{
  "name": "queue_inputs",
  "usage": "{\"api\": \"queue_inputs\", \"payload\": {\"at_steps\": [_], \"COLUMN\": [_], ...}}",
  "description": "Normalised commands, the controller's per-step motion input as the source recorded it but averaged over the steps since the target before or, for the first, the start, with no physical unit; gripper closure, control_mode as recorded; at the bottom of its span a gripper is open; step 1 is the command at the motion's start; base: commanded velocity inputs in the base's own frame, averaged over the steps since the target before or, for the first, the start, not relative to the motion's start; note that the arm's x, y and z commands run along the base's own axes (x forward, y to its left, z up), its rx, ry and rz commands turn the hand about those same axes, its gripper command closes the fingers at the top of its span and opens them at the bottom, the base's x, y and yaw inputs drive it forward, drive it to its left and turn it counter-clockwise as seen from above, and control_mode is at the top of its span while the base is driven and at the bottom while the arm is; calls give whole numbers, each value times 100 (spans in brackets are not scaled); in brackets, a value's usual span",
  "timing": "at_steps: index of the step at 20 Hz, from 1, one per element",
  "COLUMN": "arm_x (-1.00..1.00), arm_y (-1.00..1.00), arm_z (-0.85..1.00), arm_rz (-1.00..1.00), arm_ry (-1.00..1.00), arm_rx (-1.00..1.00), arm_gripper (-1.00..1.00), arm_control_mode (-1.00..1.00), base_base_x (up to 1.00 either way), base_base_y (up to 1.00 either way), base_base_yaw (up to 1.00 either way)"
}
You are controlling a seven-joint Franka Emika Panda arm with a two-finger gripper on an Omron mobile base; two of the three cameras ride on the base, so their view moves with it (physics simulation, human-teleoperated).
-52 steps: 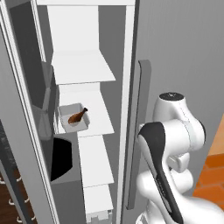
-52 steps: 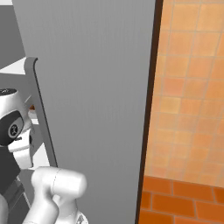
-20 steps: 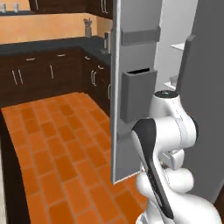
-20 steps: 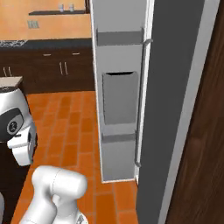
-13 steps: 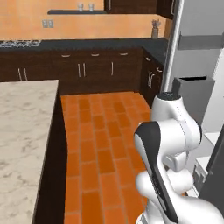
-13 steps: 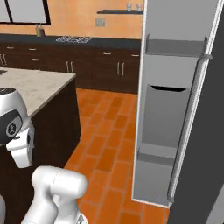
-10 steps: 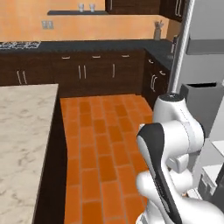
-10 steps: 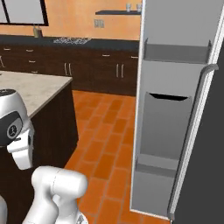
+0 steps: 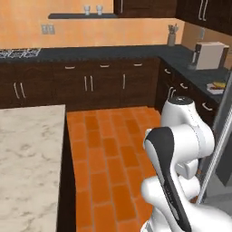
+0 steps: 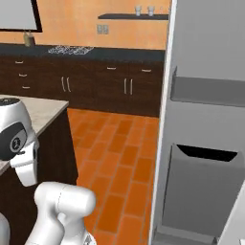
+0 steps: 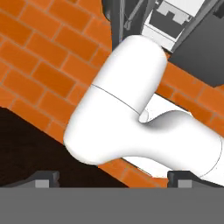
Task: Take the meat container that has the chicken drumstick and place it on the second highest rack of the freezer. Then take the vegetable container that has the cucumber and carrot and place it on the highest rack of the freezer.
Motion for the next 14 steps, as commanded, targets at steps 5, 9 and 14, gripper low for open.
{"api": "queue_inputs", "payload": {"at_steps": [5, 9, 14], "arm_x": [0, 0, 0], "arm_y": [0, 0, 0], "arm_z": [0, 0, 0], "arm_rz": [0, 0, 0], "arm_ry": [0, 0, 0], "arm_rx": [0, 0, 0], "arm_gripper": [-100, -100, -100], "arm_control_mode": [100, 100, 100], "base_base_x": [100, 100, 100], "base_base_y": [75, 33, 1], "base_base_yaw": [-29, -27, -21]}}
